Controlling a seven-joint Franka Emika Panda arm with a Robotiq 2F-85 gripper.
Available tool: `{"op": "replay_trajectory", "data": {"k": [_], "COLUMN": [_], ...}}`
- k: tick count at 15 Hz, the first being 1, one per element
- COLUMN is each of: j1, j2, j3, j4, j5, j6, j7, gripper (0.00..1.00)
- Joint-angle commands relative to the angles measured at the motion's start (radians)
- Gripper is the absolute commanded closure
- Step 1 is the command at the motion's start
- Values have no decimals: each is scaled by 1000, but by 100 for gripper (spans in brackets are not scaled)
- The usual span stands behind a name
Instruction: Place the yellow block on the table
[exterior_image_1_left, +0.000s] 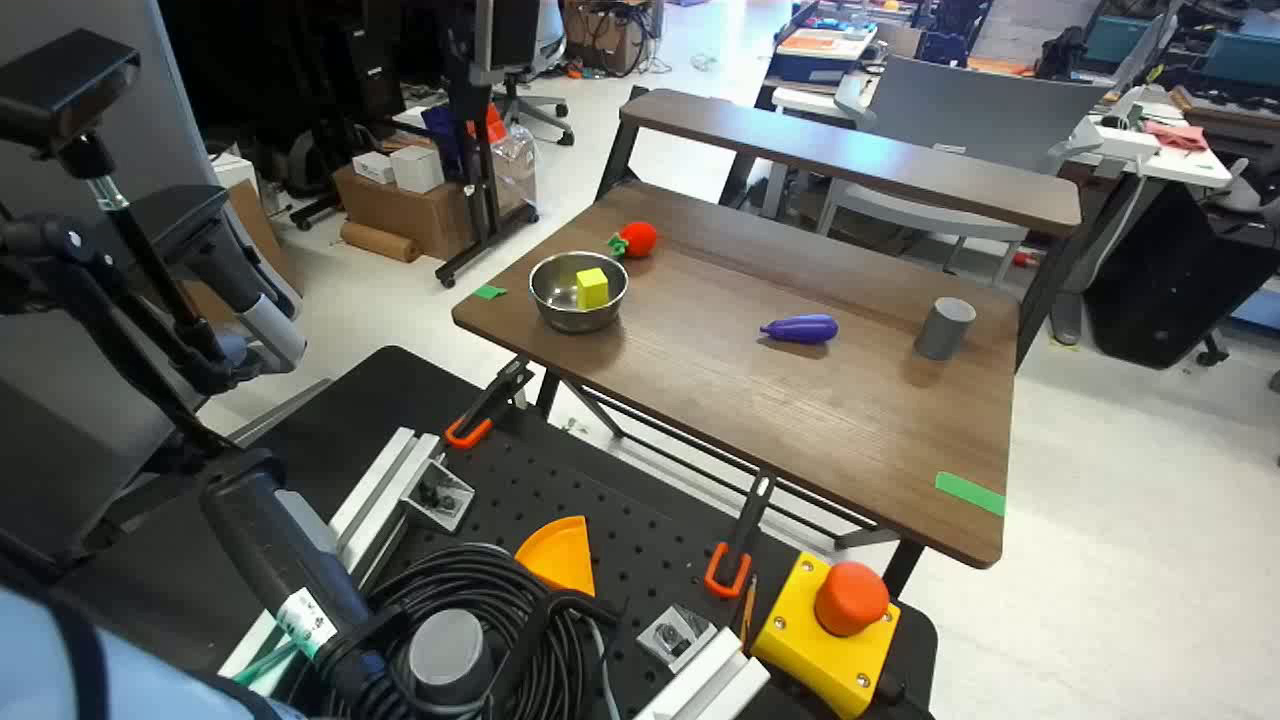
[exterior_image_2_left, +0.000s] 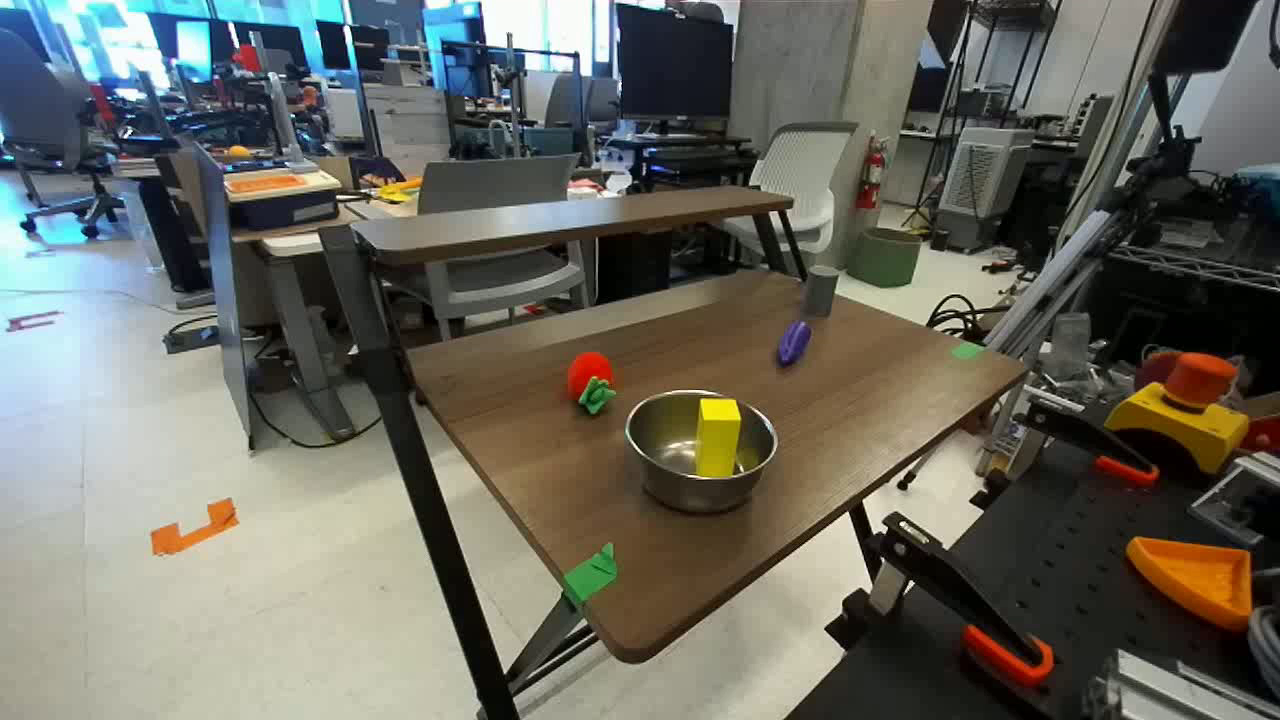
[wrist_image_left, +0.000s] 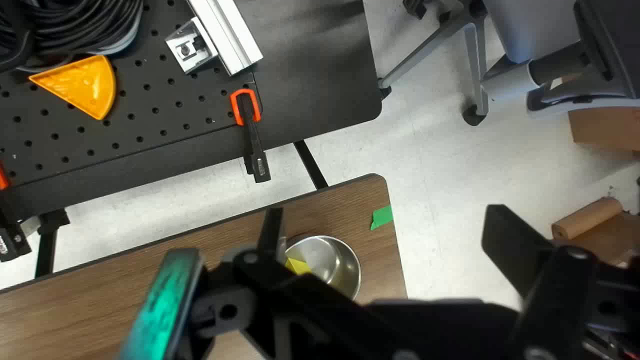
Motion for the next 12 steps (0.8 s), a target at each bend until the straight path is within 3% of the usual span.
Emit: {"op": "replay_trajectory", "data": {"k": [1, 8, 12], "j1": [-13, -13, -48], "j2": [-1, -1, 110], "j3": [11, 11, 18], "j4": [2, 2, 75], "j5": [6, 6, -17], "j6": [-5, -5, 29], "j7": [-5, -5, 30], "gripper": [0, 0, 0]}}
